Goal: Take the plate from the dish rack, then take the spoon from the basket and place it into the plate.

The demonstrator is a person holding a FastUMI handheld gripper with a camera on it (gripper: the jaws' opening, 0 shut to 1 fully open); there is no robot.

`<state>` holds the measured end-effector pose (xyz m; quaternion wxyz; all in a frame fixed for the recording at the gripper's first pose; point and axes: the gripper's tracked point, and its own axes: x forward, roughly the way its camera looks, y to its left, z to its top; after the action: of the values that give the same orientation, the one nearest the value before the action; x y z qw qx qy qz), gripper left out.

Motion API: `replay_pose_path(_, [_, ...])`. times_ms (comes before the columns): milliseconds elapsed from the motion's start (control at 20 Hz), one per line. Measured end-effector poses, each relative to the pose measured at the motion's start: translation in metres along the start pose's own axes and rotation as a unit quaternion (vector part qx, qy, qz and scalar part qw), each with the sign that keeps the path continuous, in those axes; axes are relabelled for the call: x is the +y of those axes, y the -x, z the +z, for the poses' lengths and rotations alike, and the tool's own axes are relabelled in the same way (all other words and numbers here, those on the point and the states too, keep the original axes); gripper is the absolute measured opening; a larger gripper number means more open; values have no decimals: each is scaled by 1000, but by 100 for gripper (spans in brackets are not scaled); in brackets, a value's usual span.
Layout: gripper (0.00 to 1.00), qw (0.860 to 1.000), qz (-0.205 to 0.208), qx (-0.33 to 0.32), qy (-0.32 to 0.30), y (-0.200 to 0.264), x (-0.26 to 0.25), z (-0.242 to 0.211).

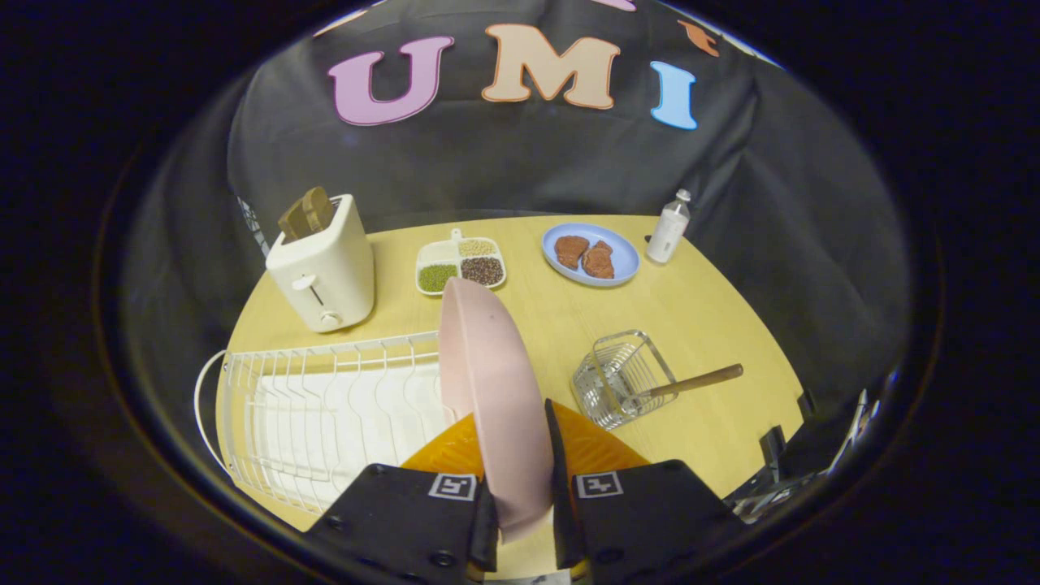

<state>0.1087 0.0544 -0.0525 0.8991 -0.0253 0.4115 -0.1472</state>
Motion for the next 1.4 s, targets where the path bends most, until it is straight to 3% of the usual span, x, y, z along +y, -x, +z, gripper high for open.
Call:
replay_pose_path(950, [30, 994, -107, 2, 22, 19, 2, 27])
replay_pose_path(1000, [30, 994, -105, -11, 22, 26, 4, 34])
replay_pose_path(1150, [28, 998, -42, -42, -12, 51, 24, 50])
replay_pose_path(1400, [27, 994, -48, -76, -69, 82, -19, 59])
